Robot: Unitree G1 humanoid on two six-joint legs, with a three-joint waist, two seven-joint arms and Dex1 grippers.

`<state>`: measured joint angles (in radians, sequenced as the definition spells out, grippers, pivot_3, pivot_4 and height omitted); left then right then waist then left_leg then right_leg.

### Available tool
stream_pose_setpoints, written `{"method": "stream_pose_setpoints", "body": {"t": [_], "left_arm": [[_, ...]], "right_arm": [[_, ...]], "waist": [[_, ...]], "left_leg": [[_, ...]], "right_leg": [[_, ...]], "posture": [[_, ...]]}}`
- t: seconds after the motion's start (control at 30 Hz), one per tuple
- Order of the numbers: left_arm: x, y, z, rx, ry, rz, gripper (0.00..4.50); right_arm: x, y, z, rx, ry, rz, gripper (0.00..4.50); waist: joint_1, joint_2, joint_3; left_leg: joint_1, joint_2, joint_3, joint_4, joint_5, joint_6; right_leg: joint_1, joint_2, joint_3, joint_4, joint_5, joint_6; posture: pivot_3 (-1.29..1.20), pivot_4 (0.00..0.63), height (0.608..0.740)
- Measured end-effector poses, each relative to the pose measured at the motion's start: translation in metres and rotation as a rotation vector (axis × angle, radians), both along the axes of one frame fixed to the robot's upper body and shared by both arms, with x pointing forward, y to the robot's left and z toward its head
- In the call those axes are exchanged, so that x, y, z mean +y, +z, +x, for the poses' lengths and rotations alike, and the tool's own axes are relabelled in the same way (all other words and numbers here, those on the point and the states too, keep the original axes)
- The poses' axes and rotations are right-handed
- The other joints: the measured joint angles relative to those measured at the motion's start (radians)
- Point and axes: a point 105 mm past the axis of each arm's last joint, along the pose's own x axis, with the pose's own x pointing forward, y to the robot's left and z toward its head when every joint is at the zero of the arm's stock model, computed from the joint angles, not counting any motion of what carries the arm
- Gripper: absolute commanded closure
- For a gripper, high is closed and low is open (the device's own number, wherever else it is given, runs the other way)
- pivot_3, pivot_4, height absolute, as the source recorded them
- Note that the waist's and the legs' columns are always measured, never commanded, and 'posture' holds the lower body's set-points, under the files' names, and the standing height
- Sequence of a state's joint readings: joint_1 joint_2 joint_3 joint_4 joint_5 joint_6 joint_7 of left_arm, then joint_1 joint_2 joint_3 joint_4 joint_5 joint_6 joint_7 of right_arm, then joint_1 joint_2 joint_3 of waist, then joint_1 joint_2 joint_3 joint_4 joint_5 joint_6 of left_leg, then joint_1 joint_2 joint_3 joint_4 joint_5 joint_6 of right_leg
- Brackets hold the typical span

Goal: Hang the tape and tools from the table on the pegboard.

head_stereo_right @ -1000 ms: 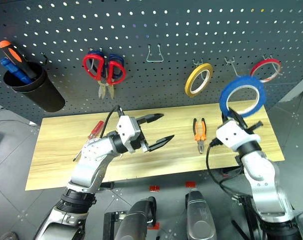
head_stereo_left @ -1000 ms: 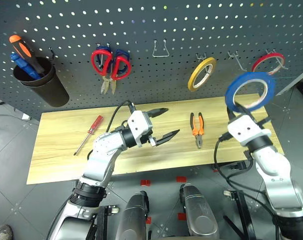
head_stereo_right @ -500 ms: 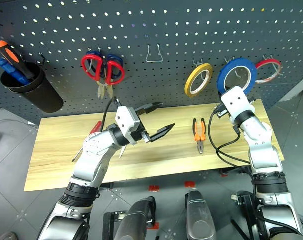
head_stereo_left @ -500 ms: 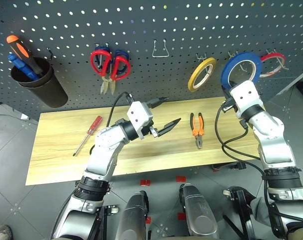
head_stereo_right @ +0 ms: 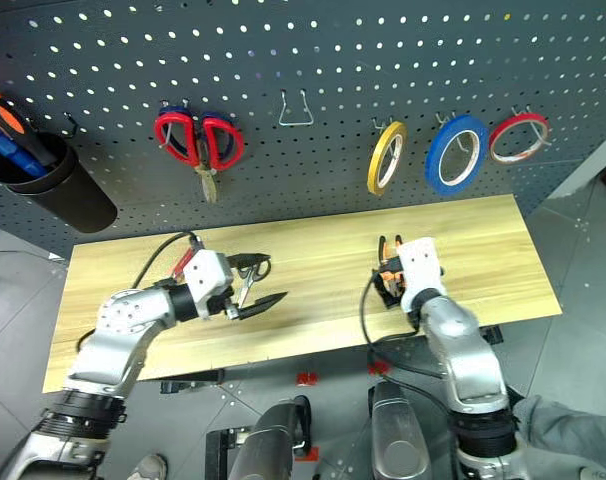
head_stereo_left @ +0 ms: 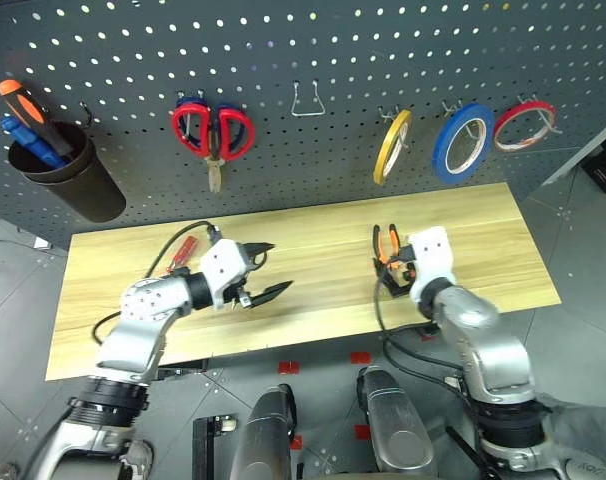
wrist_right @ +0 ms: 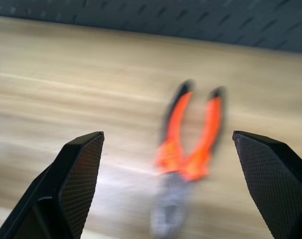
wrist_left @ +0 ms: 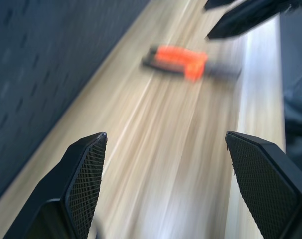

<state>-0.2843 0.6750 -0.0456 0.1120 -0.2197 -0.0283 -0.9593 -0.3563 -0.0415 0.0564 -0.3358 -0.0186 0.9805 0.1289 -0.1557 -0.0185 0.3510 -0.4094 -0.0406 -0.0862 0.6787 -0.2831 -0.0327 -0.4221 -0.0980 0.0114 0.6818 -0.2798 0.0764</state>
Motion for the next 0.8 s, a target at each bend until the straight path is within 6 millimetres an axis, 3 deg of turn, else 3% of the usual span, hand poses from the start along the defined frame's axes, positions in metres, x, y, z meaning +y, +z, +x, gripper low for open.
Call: {"method": "stream_pose_setpoints", "body": {"t": [0.13, 0.23, 0.4, 0.67, 0.8], "left_arm": [[0.011, -0.001, 0.003, 0.021, 0.014, 0.015, 0.49], [0.011, 0.0, 0.004, 0.021, 0.013, 0.014, 0.49], [0.008, 0.002, 0.006, 0.015, 0.008, 0.005, 0.49], [0.006, 0.004, 0.005, 0.009, 0.002, 0.004, 0.49], [0.006, 0.003, 0.005, 0.013, 0.004, 0.004, 0.49]], "right_arm": [[0.013, -0.006, 0.017, 0.111, -0.051, -0.003, 0.04], [0.002, -0.018, 0.032, 0.156, -0.129, -0.059, 0.04], [-0.002, -0.021, 0.05, 0.151, -0.162, -0.111, 0.04], [0.004, -0.044, 0.052, 0.278, -0.167, -0.011, 0.04], [0.002, -0.044, 0.057, 0.291, -0.162, -0.009, 0.04]], "waist": [[0.006, -0.002, -0.002], [0.003, -0.003, -0.003], [-0.021, -0.003, -0.004], [-0.046, -0.004, -0.004], [-0.049, -0.004, -0.005]], "left_leg": [[0.0, 0.0, 0.0, -0.001, 0.0, 0.0], [-0.002, -0.001, 0.002, 0.0, 0.0, 0.0], [-0.002, 0.001, 0.004, -0.001, 0.0, 0.0], [-0.002, 0.001, 0.005, -0.002, 0.0, 0.0], [-0.002, 0.001, 0.005, -0.001, 0.0, 0.0]], "right_leg": [[0.0, 0.0, 0.0, -0.001, 0.0, 0.0], [-0.002, -0.001, 0.001, -0.001, 0.0, 0.0], [-0.003, 0.0, 0.002, 0.0, 0.0, 0.0], [-0.003, 0.001, 0.003, 0.0, 0.0, 0.0], [-0.003, 0.001, 0.003, 0.0, 0.0, 0.0]], "posture": [[-0.27, 0.296, 0.74], [-0.27, 0.296, 0.74], [-0.27, 0.296, 0.74], [-0.24, 0.298, 0.74], [-0.24, 0.297, 0.74]]}}
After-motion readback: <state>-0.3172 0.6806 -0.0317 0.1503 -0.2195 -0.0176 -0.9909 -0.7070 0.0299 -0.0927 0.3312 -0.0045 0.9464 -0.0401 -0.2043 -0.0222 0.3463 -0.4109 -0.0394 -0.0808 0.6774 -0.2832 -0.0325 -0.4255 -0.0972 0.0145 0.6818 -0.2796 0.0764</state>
